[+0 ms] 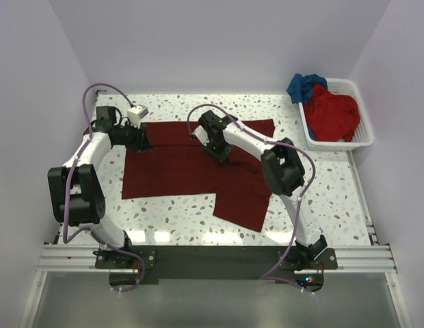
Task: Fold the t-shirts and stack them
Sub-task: Fold the tshirt
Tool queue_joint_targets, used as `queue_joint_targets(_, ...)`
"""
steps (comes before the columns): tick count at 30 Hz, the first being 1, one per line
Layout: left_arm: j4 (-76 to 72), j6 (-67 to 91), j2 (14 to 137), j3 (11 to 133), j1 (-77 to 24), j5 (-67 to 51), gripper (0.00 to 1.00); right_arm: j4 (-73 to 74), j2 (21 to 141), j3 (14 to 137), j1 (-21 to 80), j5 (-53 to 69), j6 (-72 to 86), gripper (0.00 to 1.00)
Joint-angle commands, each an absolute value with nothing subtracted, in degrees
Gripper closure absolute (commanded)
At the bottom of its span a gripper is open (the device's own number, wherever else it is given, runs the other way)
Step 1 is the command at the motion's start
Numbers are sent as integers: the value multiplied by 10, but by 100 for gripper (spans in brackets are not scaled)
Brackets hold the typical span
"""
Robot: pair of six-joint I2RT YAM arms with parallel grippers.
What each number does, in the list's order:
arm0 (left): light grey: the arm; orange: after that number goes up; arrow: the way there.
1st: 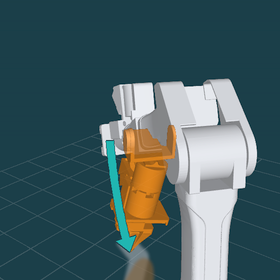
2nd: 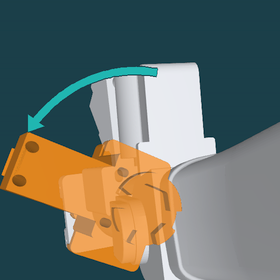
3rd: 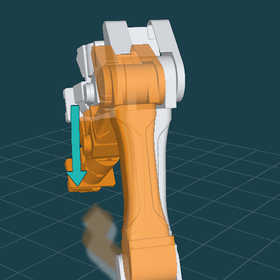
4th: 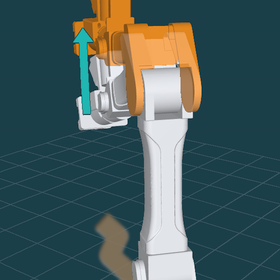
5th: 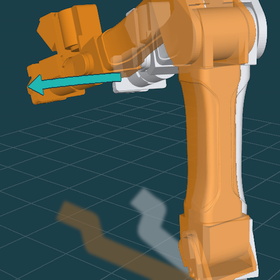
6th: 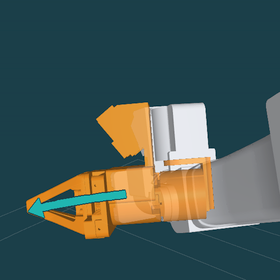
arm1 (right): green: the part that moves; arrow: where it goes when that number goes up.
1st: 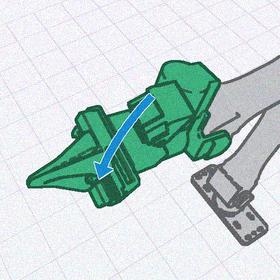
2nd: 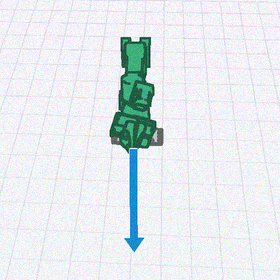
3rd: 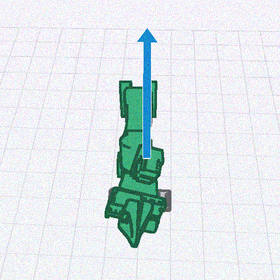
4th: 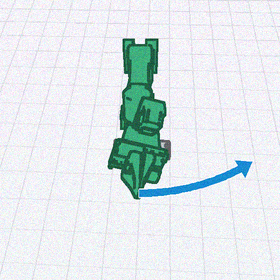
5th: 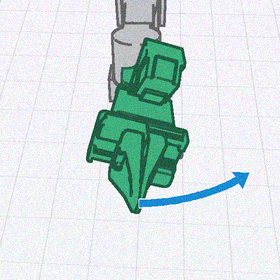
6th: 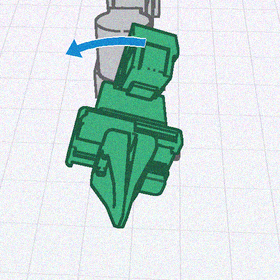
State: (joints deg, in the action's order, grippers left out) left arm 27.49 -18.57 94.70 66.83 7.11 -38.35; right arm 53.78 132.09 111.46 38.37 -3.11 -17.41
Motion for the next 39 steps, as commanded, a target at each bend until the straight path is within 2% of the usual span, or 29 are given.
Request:
queue_joint_targets(1,255,-183,945,669,78,-398,69,549,1322,1150,388,-33,-164,71)
queue_joint_targets(12,253,-181,946,663,78,-405,70,571,1322,1166,387,-2,-147,63)
queue_joint_targets(25,257,-182,945,662,83,-410,70,582,1354,1175,387,-2,-149,63)
queue_joint_targets(28,253,-182,947,661,83,-410,70,585,1357,1179,387,-2,-147,66)
queue_joint_targets(29,253,-182,947,660,83,-410,70,587,1358,1185,388,-2,-146,72)
queue_joint_targets(31,251,-182,947,658,84,-411,70,597,1359,1194,387,-2,-142,77)
queue_joint_targets(36,250,-183,948,657,86,-412,70,609,1360,1235,387,26,-113,80)
queue_joint_targets(39,250,-184,948,657,88,-413,70,619,1368,1262,387,41,-94,88)
